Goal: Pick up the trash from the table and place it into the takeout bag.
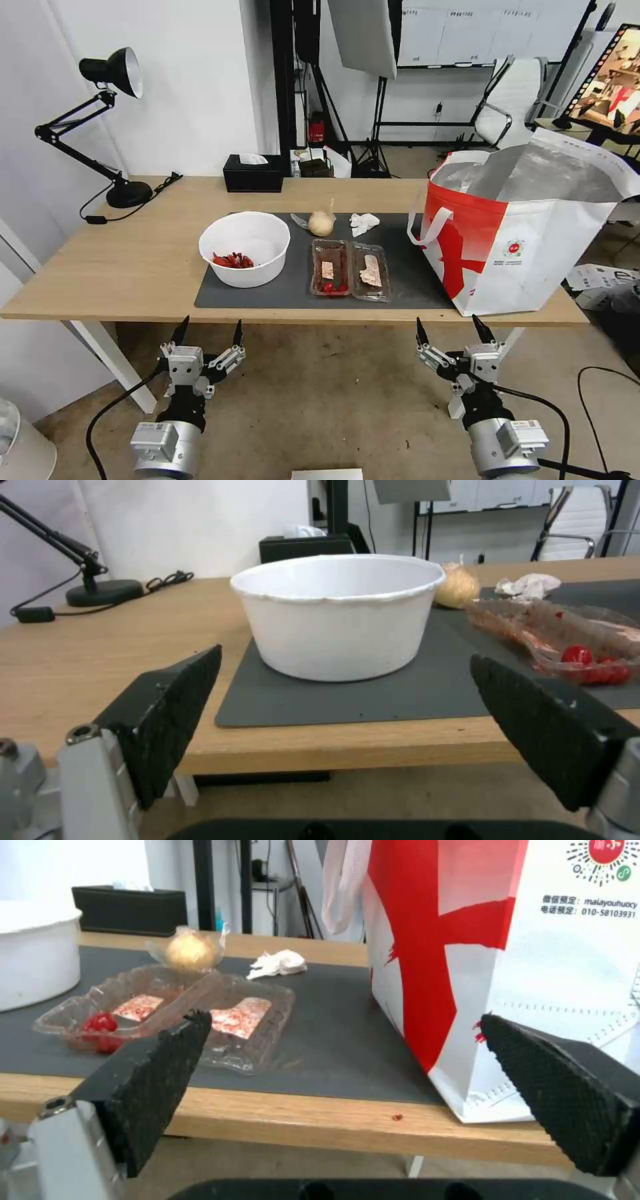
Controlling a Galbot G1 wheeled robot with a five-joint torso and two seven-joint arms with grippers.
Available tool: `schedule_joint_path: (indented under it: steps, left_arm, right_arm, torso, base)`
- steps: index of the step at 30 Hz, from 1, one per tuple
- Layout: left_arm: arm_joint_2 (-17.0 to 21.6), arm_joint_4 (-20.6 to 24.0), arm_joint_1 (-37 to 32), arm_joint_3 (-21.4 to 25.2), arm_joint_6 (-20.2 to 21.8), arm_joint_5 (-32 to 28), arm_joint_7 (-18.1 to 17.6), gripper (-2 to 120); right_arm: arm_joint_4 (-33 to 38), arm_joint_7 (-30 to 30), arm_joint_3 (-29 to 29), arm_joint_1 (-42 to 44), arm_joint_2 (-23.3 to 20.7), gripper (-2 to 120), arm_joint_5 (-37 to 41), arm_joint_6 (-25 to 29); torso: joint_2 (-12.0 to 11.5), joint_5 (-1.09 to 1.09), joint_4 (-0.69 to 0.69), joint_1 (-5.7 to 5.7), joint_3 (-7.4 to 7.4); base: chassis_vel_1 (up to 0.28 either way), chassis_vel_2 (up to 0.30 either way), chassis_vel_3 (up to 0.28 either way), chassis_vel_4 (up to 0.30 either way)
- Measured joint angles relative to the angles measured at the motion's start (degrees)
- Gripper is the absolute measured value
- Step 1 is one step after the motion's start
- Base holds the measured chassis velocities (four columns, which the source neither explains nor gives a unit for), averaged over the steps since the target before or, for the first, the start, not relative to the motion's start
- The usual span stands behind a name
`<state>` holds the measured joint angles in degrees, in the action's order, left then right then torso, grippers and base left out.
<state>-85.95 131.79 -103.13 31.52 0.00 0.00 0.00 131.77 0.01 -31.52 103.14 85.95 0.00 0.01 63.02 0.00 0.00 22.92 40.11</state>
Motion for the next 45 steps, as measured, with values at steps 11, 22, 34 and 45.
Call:
schedule_joint_path:
  steps: [11, 22, 34, 45]
  left_arm:
    - [0.1, 0.0, 0.1, 0.0, 0.0, -0.1, -0.1, 100]
    - [4.4, 1.9, 7.3, 0.7, 4.7, -8.0, -9.7, 100]
    - [4.1, 2.2, 6.7, 0.4, 4.2, -8.1, -9.2, 100]
    - [3.9, 3.0, 5.8, 0.4, 4.1, -8.0, -8.9, 100]
  right_arm:
    - [0.0, 0.0, 0.0, 0.0, -0.1, 100, 0.1, 0.0]
    - [0.2, -0.2, -3.1, -4.1, -13.8, 100, 13.6, -6.9]
    - [0.1, -1.8, -5.2, -6.8, -21.6, 100, 23.0, -7.2]
    - [0.6, -1.8, -5.1, -6.2, -21.0, 100, 22.7, -6.9]
  torso:
    - [0.0, 0.0, 0.0, 0.0, 0.0]
    - [0.0, 0.05, -0.01, 0.01, 0.01]
    - [0.0, 0.01, 0.0, 0.01, 0.0]
    - [0.0, 0.0, 0.0, 0.0, 0.0]
  base:
    - [0.0, 0.0, 0.0, 0.0]
    - [0.0, 0.0, 0.0, 0.0]
    - [0.0, 0.0, 0.0, 0.0]
    - [0.0, 0.0, 0.0, 0.0]
